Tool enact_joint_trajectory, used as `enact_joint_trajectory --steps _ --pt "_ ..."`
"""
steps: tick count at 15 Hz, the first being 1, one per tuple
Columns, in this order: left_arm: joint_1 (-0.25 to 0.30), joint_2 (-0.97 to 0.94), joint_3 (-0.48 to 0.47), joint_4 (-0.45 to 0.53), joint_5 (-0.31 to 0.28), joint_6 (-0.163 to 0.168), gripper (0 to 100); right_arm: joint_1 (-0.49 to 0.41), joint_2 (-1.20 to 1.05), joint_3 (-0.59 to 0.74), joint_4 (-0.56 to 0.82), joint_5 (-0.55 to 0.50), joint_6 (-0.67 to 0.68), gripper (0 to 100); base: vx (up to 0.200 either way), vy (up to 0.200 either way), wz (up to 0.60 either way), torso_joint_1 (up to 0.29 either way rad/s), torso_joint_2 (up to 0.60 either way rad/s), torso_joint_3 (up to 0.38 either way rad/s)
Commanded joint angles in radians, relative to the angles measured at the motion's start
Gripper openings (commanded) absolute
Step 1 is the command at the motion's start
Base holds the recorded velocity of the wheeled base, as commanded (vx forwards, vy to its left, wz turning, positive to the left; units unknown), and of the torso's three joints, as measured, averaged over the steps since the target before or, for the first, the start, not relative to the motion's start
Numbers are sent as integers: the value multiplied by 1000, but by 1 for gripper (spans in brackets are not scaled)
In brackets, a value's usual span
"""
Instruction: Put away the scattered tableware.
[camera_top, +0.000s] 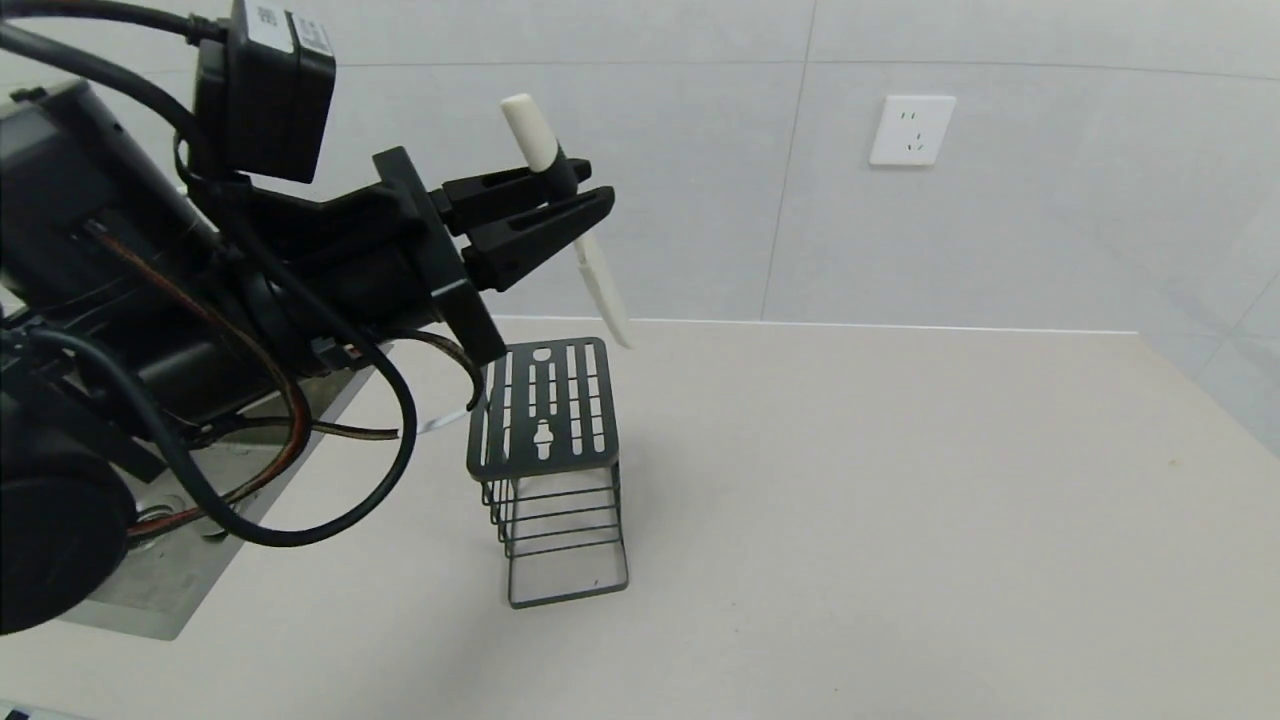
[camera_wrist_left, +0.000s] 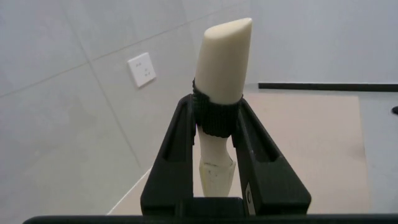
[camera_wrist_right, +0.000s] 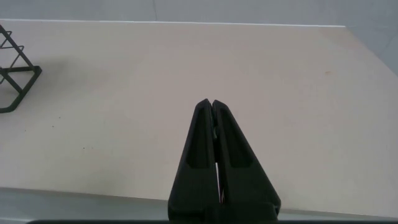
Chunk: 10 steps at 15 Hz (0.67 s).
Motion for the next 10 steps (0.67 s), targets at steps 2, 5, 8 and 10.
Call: enact_joint_trajectory --steps 2,5,8,10 --pt "54 -32 57 1 -3 44 0 0 2 1 0 0 -4 0 0 0 0 0 0 0" --pt "55 -26 67 -9 39 49 0 0 2 1 -2 0 -6 0 0 0 0 0 0 0" --pt "43 -17 106 -39 95 38 0 0 2 1 -2 0 -7 0 0 0 0 0 0 0" --pt "43 -5 106 -44 95 41 0 0 2 1 -2 0 -7 0 0 0 0 0 0 0"
